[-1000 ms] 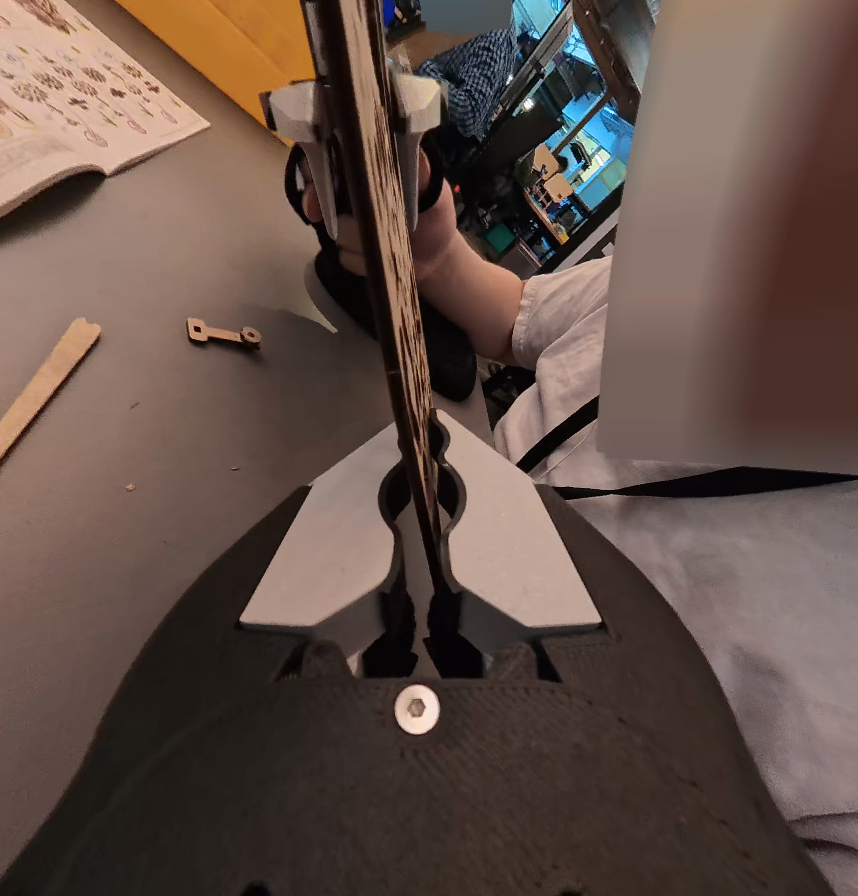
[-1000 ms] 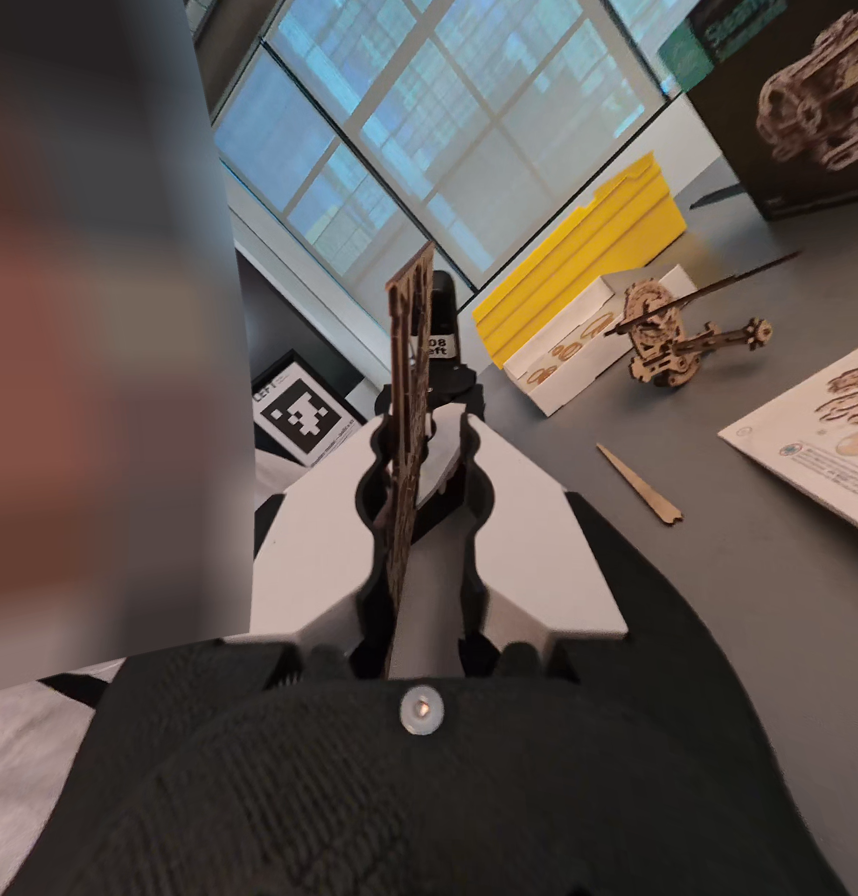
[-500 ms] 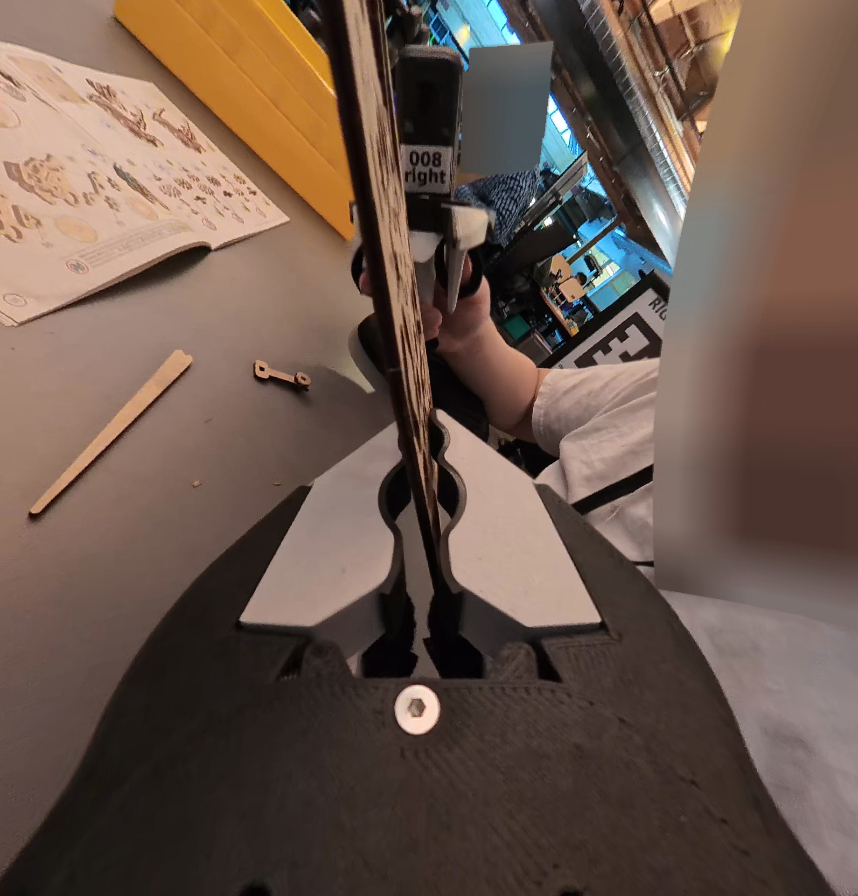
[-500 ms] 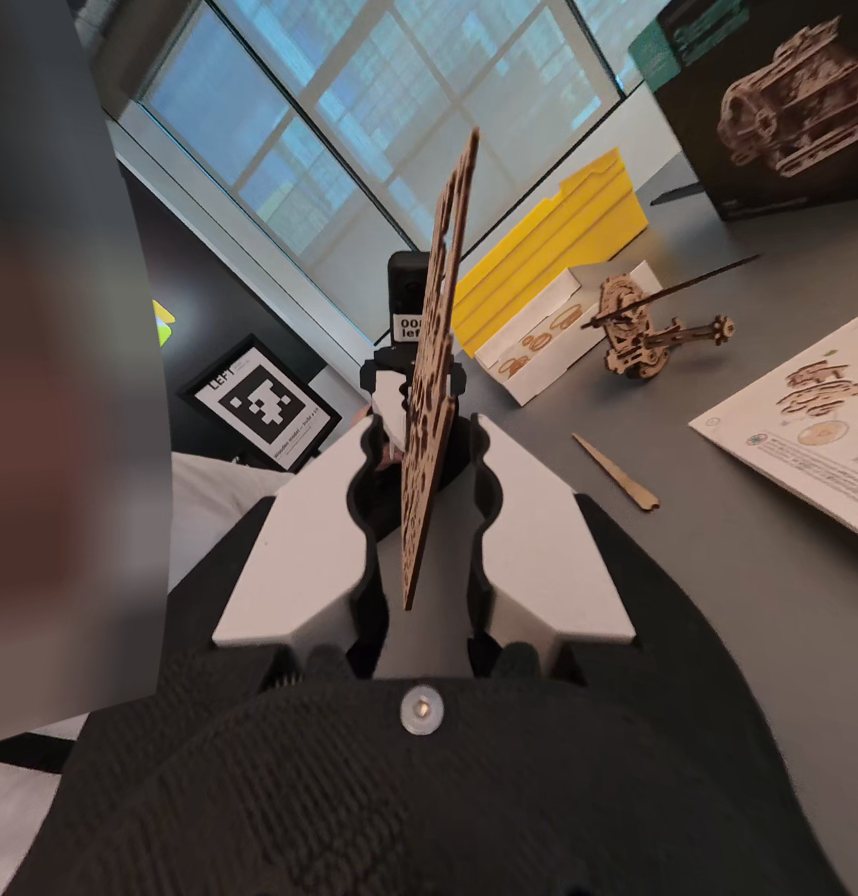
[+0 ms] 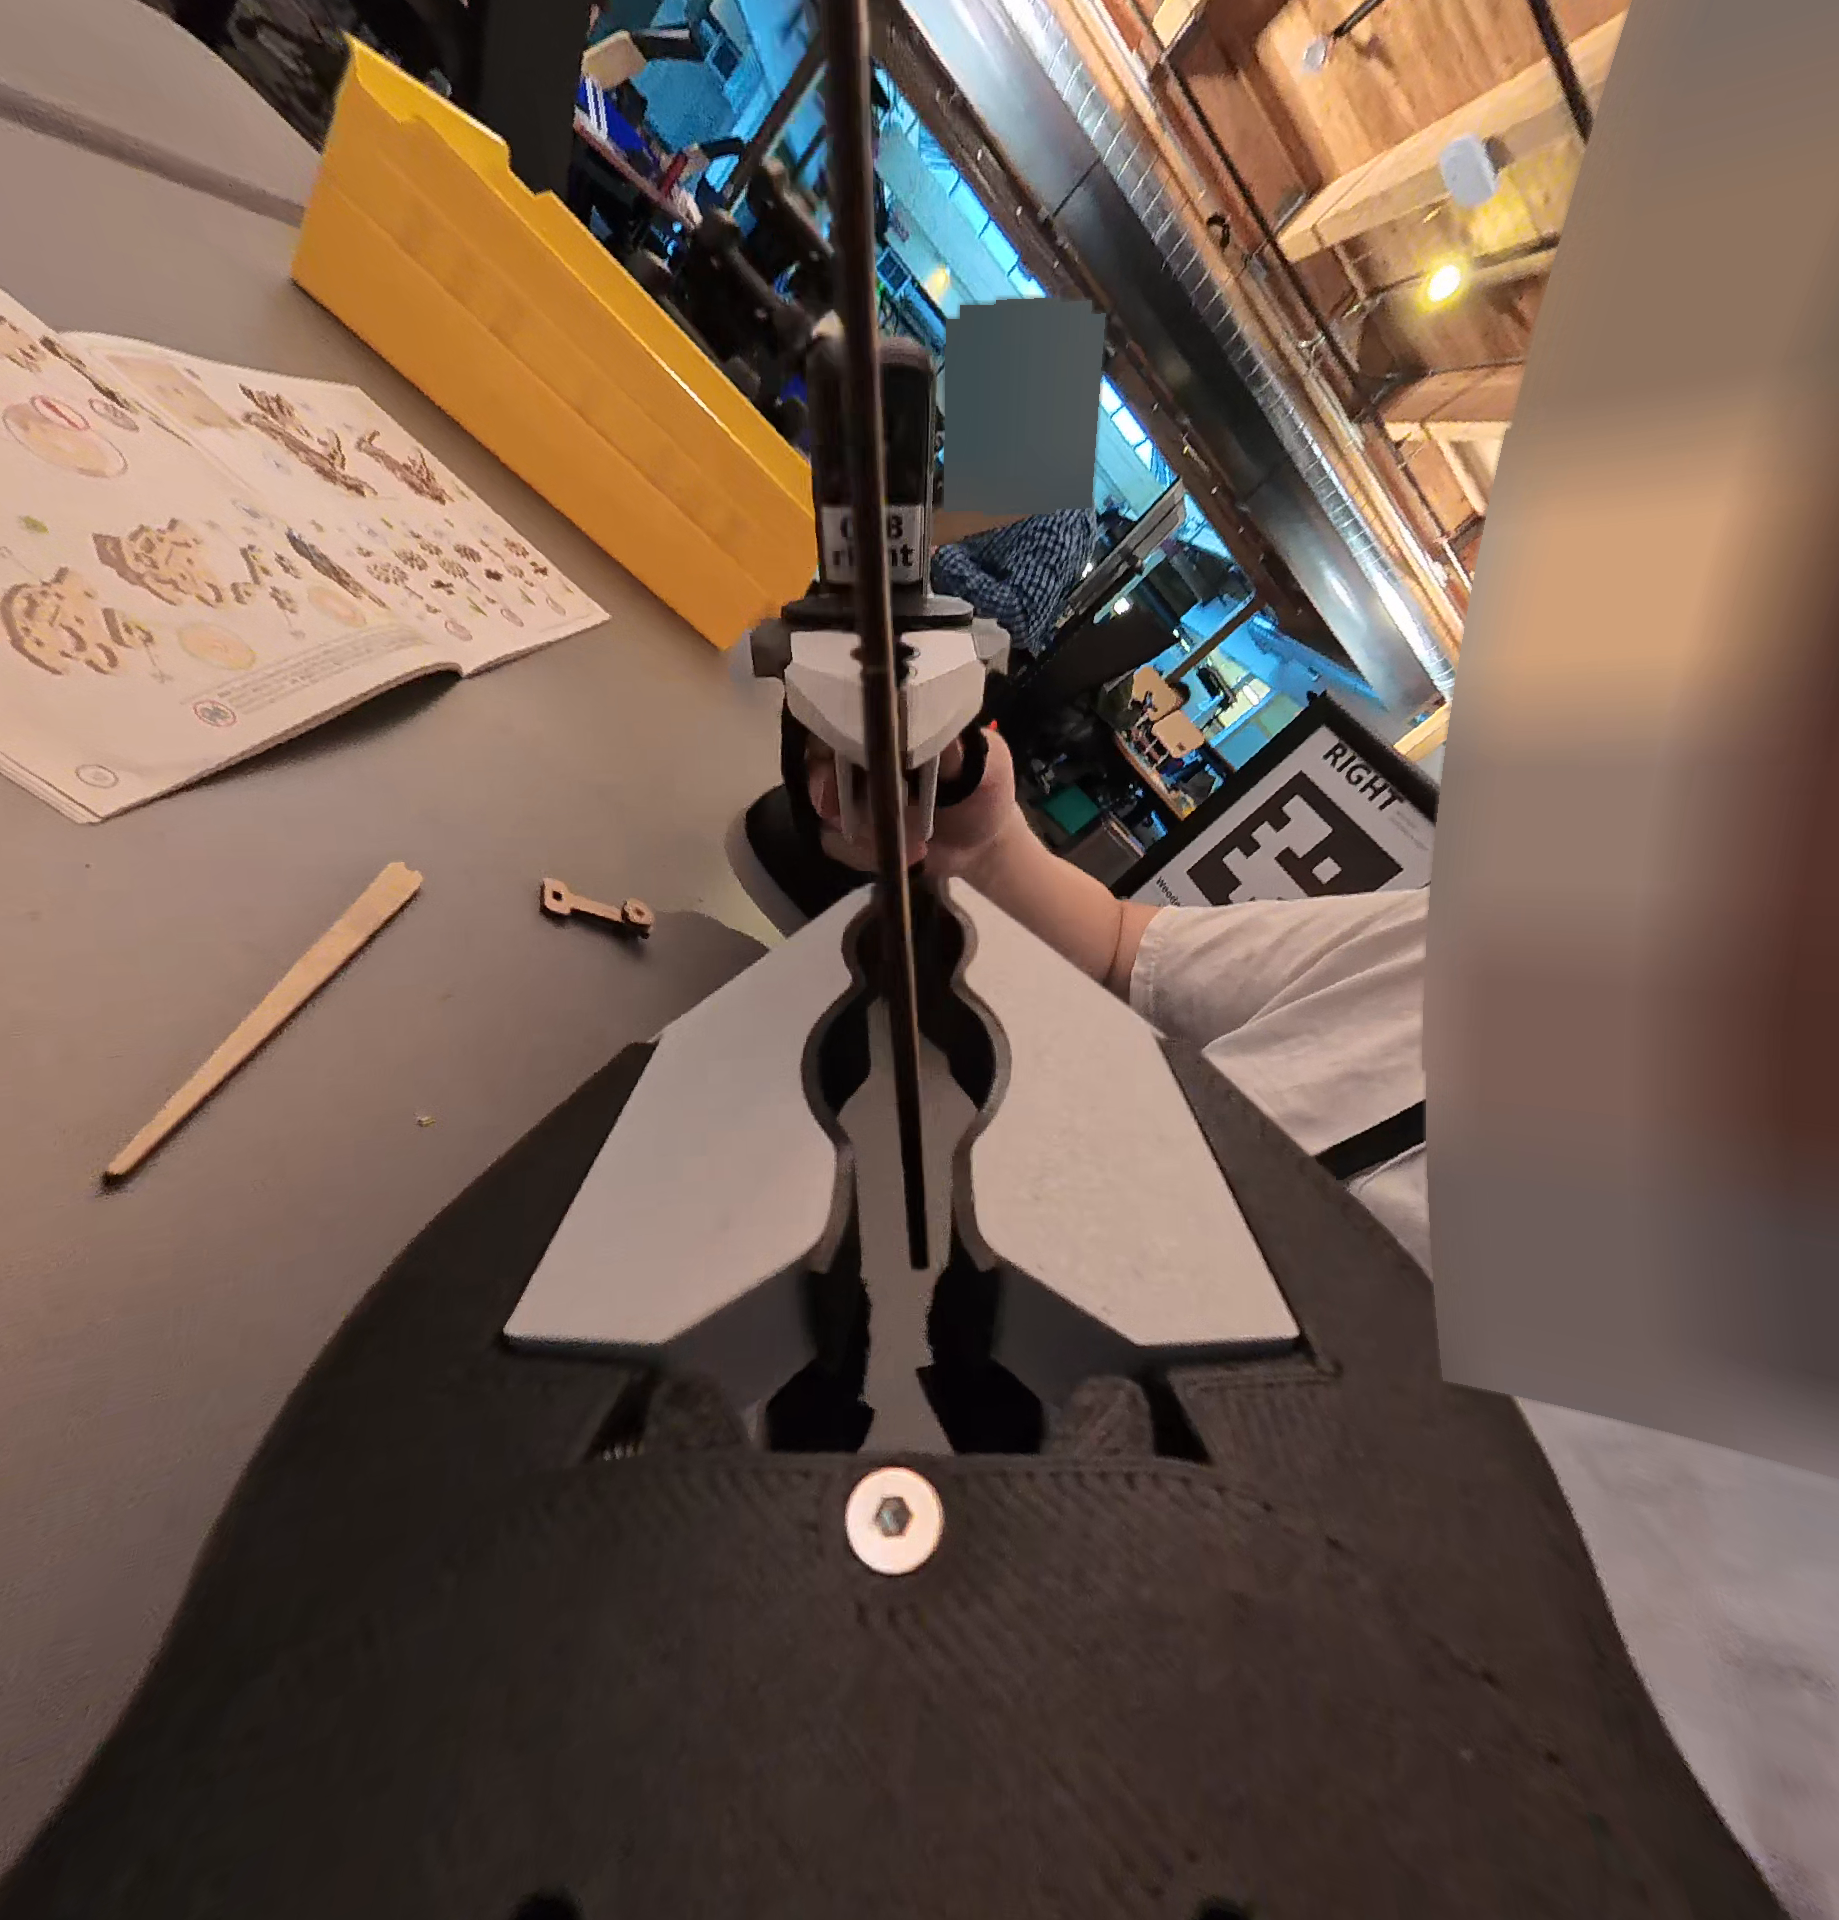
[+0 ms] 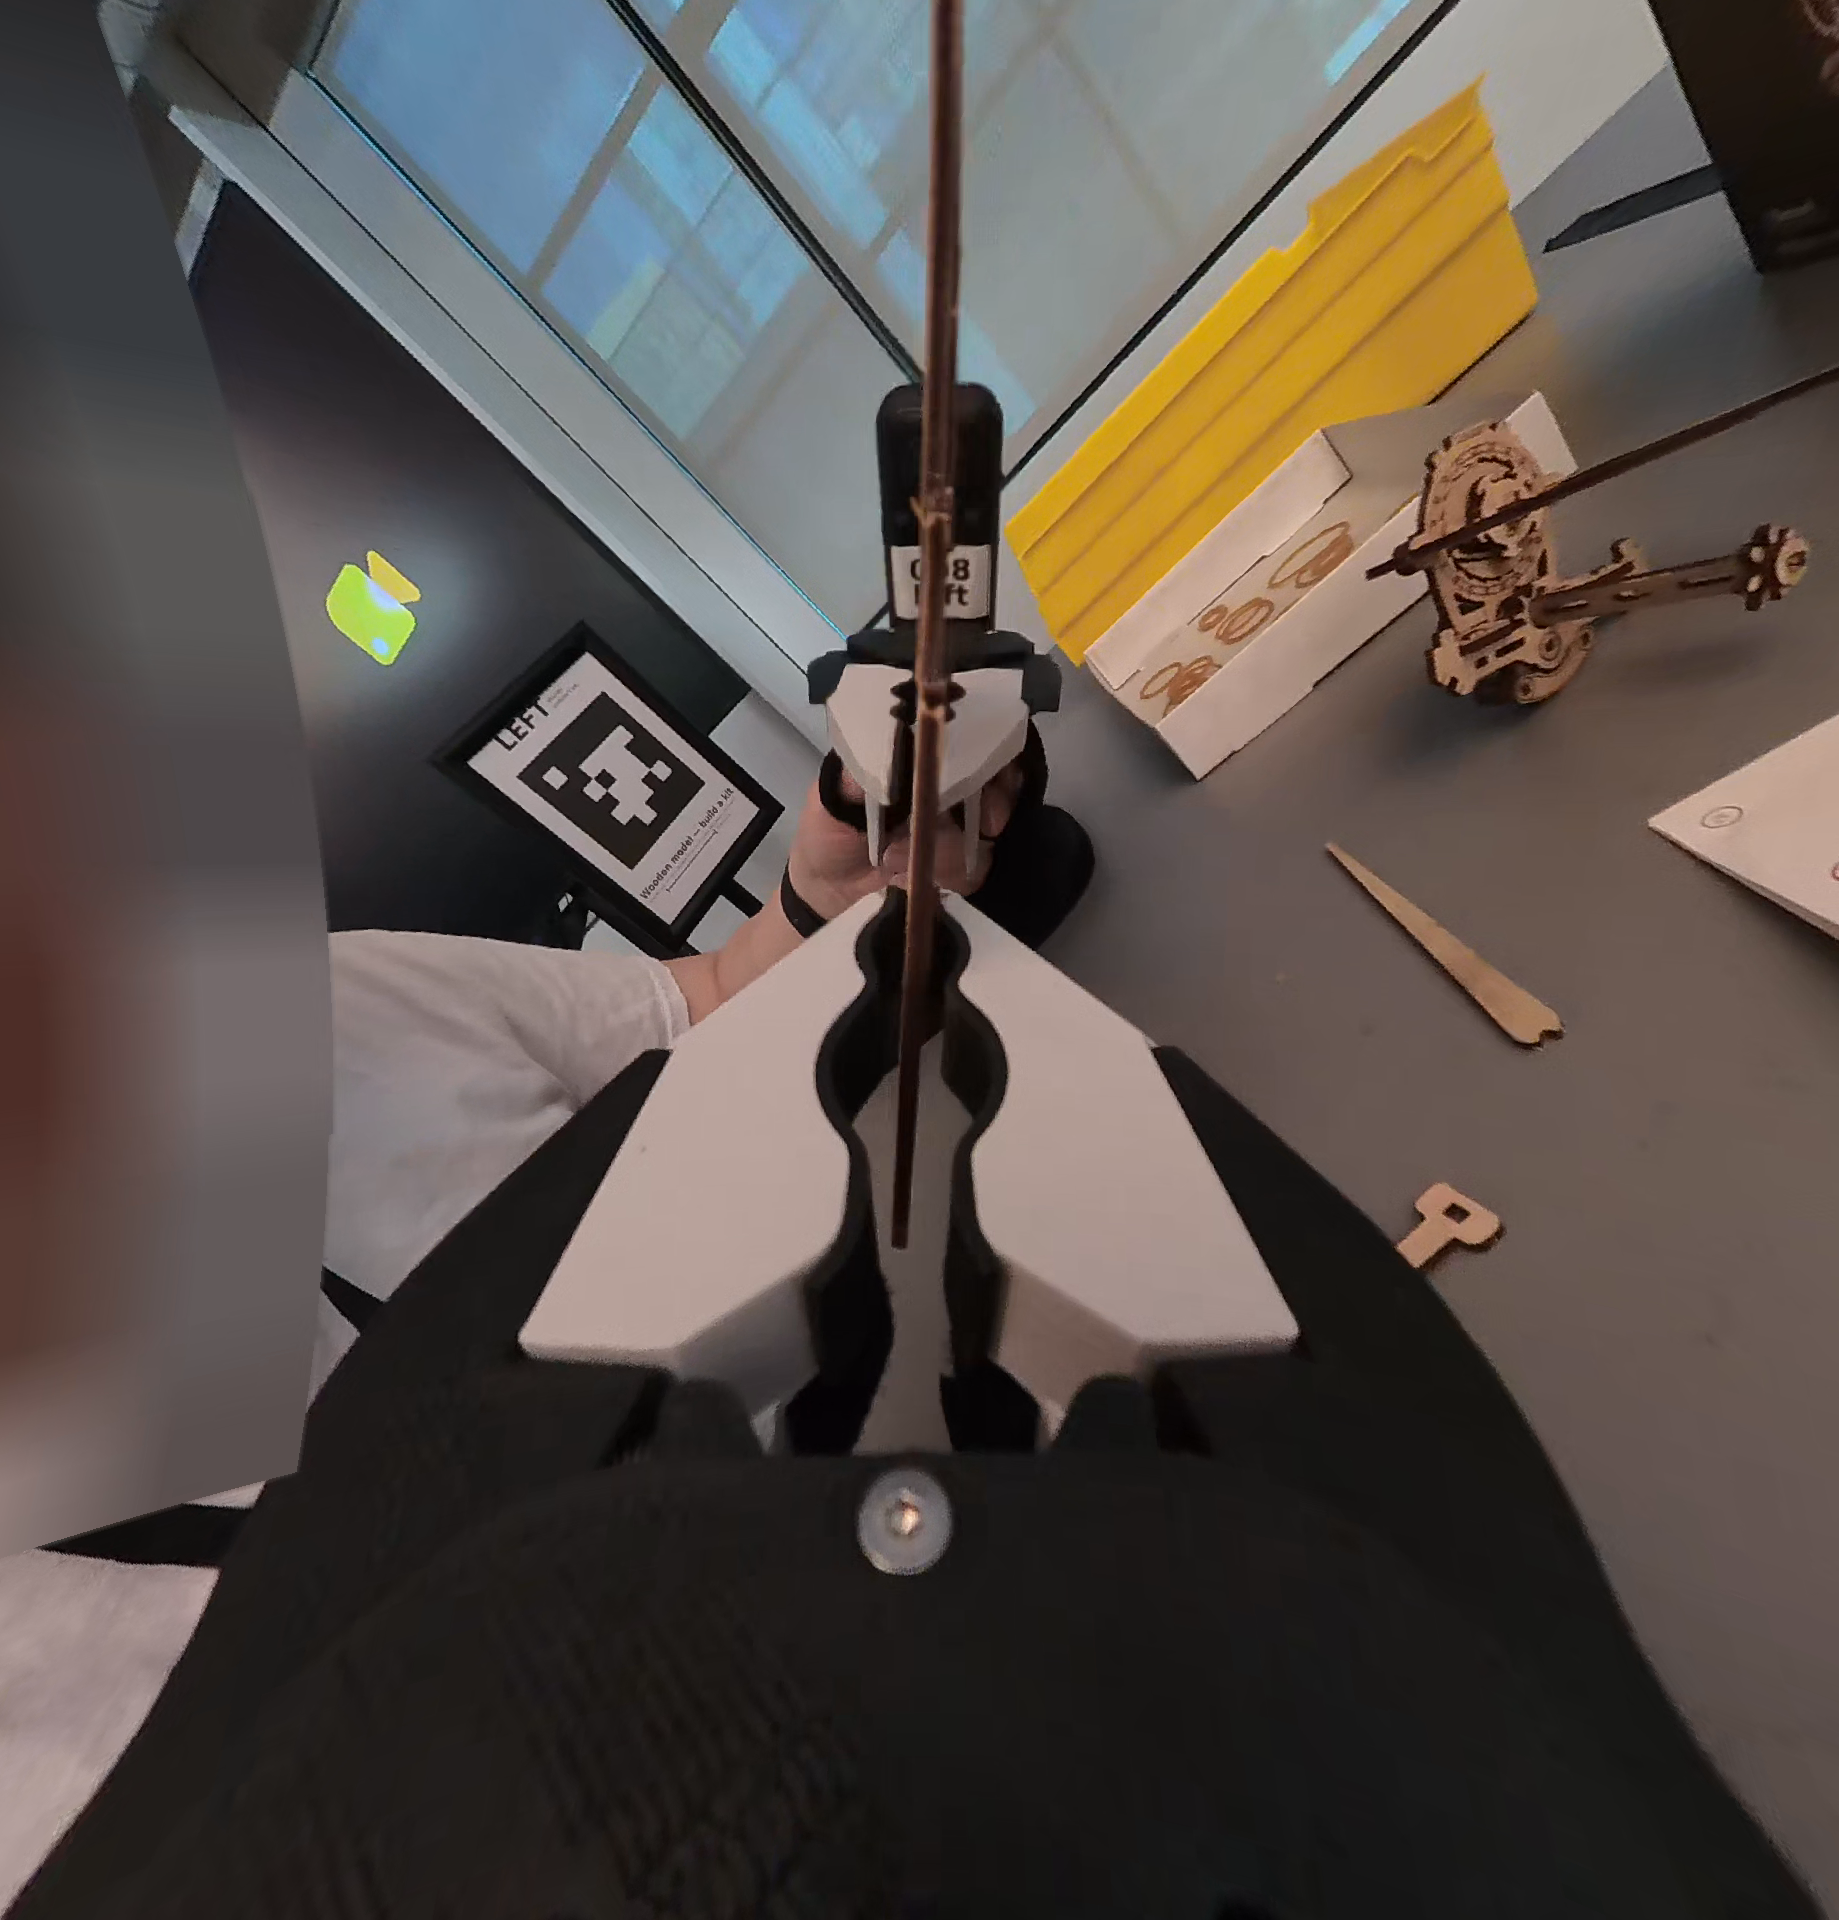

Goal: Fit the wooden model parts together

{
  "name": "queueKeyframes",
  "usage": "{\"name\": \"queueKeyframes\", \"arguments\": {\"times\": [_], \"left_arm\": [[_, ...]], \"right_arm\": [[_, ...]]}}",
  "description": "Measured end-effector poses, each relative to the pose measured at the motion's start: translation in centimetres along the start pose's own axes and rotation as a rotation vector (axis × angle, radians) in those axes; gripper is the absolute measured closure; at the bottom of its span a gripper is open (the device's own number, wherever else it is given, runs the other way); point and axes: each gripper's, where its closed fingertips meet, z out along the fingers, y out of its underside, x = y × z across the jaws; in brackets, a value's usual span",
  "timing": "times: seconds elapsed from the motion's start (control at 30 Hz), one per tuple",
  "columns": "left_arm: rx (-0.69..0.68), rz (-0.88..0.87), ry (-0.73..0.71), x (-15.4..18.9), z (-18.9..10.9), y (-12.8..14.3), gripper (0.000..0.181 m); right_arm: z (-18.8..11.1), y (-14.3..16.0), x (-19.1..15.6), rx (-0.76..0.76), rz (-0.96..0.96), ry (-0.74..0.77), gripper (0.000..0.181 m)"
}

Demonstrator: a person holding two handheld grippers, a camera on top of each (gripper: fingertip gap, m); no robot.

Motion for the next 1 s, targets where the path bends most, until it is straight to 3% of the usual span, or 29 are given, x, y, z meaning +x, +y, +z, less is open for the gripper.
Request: {"name": "queueKeyframes", "arguments": {"times": [0.57, 0.67, 0.83, 0.9, 1.0], "left_arm": [[0.093, -0.105, 0.028, -0.8, -1.3, -1.5, 0.169], [0.067, -0.080, 0.008, -0.9, -1.1, -1.1, 0.175], [0.001, -0.070, 0.031, -0.3, 0.4, 0.4, 0.163], [-0.040, -0.048, 0.000, -0.5, 0.9, 1.2, 0.179], [-0.028, 0.011, -0.035, -0.4, 1.1, 1.1, 0.181]], "right_arm": [[-1.4, -0.8, 1.3, 0.066, 0.166, -0.059, 0.181], [-1.4, -0.7, 1.3, 0.062, 0.161, -0.056, 0.180], [-1.0, -0.1, 1.2, 0.025, 0.120, -0.035, 0.181], [-0.8, 0.0, 0.7, 0.007, 0.094, -0.050, 0.180], [-0.8, -1.1, -0.1, 0.063, 0.031, -0.051, 0.180]]}}
